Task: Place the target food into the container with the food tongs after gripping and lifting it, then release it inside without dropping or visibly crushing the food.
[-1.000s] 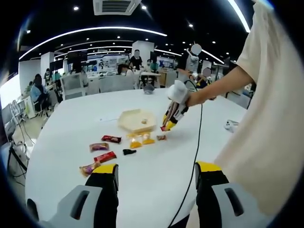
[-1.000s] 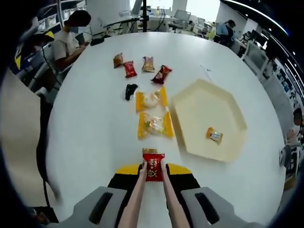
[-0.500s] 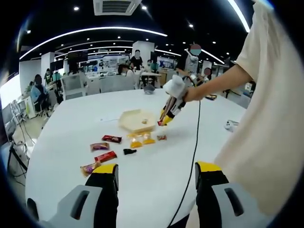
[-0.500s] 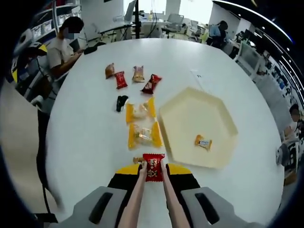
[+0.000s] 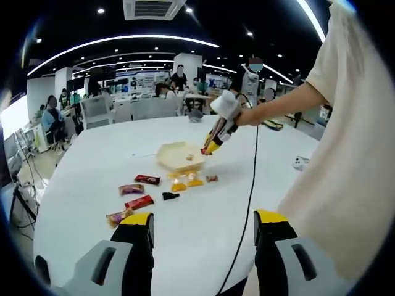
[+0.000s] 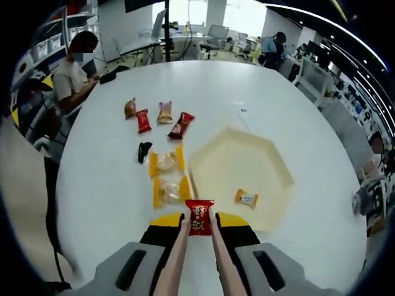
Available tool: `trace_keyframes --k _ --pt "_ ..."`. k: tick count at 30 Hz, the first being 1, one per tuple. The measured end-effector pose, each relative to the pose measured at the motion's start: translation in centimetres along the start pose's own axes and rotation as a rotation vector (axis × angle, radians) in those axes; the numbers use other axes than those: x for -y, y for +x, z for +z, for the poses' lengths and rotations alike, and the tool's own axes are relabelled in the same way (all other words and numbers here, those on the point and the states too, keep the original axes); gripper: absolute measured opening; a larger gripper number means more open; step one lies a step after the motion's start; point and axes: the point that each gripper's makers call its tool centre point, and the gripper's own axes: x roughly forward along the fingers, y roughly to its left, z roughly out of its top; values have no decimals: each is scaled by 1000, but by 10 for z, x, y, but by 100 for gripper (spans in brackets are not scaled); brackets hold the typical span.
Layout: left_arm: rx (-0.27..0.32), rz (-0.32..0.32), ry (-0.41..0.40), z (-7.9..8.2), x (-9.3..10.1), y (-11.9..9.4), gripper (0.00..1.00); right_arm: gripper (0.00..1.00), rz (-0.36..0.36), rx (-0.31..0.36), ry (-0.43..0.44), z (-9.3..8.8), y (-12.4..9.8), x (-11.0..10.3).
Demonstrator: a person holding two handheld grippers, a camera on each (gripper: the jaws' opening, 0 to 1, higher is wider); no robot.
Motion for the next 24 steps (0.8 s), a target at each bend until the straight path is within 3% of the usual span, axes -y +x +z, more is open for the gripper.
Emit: trace_keyframes --k 24 --pt "-3 0 -2 0 -3 0 65 19 -52 47 1 31 -11 28"
